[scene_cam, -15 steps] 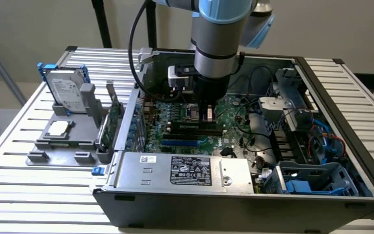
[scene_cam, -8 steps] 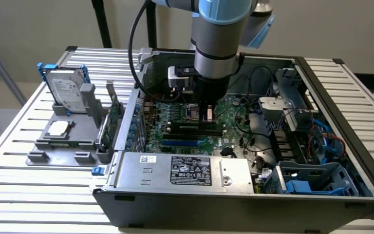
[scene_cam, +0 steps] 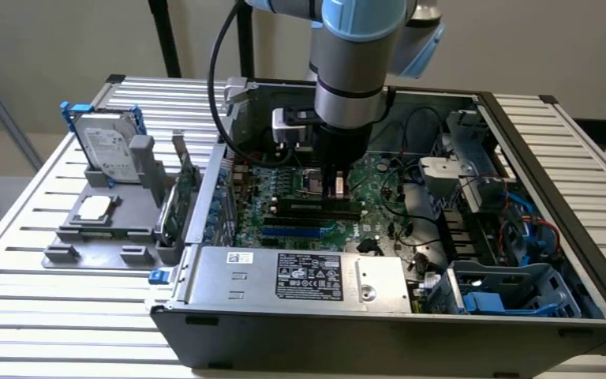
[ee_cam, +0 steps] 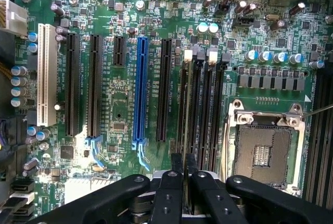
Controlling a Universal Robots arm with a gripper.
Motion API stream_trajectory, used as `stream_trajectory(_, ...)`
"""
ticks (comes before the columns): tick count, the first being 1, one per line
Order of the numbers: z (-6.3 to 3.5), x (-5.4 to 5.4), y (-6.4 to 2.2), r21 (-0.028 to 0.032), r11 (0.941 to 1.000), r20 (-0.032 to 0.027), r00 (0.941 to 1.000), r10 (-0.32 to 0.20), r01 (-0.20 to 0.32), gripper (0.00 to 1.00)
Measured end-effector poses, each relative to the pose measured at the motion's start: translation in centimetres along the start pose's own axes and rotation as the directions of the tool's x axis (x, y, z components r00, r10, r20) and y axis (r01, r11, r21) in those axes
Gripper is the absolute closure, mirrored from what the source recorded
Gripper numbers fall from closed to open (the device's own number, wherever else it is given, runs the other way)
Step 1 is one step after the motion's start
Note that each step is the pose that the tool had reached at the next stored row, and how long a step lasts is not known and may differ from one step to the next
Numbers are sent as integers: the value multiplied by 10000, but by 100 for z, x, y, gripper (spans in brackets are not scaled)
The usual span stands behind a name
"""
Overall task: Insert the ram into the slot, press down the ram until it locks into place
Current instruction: 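Insert the ram into the slot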
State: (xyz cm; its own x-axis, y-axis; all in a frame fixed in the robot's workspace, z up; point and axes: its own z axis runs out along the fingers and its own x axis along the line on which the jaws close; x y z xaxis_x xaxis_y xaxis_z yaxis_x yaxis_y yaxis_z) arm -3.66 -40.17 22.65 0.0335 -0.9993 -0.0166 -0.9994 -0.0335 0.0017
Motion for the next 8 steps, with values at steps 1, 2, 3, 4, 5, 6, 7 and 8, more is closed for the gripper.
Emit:
stream_trajectory(1,3,0,0,1,10000,-3,10000,1,-1,87)
stream_trajectory(2,6,-1,0,1,10000,-6,10000,2,-2,87)
stream_trajectory(3,8,-1,0,2,10000,-7,10000,1,-1,87)
stream_trajectory(4,10,-2,0,3,10000,-10,10000,1,-1,87)
stream_trajectory(5,11,-3,0,3,10000,-10,10000,1,-1,87)
stream_trajectory(6,11,-3,0,3,10000,-10,10000,1,-1,85)
stream_trajectory(7,11,-3,0,3,10000,-11,10000,1,-1,85)
stream_trajectory(8,8,-4,0,3,10000,-12,10000,1,-1,79)
